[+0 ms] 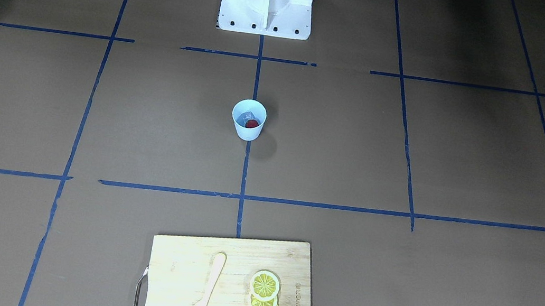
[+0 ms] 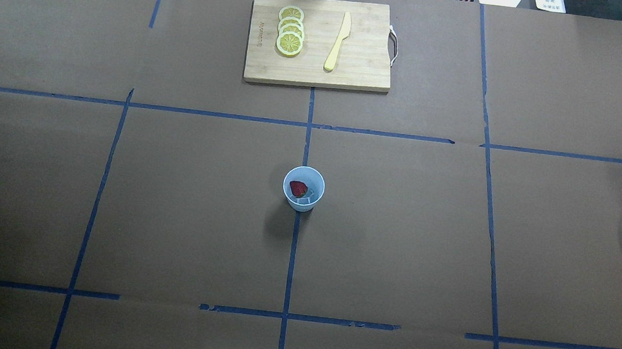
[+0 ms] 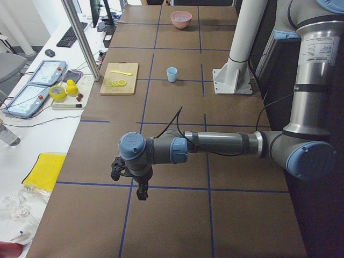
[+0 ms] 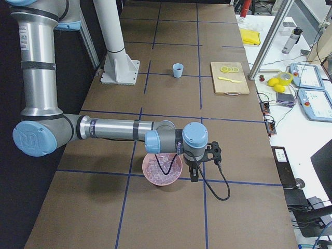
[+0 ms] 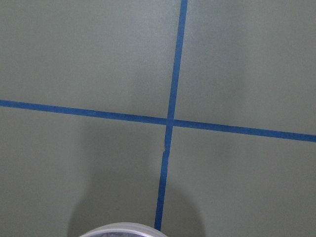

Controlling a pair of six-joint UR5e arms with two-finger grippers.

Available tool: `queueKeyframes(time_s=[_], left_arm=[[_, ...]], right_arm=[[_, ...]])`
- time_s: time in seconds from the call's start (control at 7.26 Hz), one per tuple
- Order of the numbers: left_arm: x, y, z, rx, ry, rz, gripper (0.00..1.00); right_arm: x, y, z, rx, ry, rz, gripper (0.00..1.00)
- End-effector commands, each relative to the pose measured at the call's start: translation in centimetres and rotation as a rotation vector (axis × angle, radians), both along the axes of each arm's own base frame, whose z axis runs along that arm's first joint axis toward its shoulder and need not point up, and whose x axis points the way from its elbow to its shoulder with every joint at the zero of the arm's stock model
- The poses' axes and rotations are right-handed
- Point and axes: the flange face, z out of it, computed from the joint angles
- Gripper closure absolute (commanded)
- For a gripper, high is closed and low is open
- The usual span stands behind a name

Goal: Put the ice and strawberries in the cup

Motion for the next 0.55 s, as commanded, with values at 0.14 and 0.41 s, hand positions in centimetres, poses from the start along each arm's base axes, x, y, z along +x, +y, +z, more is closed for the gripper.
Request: queueKeyframes(time_s=[0.14, 0.41], left_arm=[[0.0, -0.12, -0.35, 0.009, 0.0, 0.0, 0.0], [0.01, -0.21, -0.59, 0.014, 0.001, 0.001, 0.0]], right_arm=[[-0.01, 0.18, 0.24, -0.003, 0.004, -0.001, 0.01], [-0.01, 0.25, 0.31, -0.005, 0.004, -0.001, 0.01]])
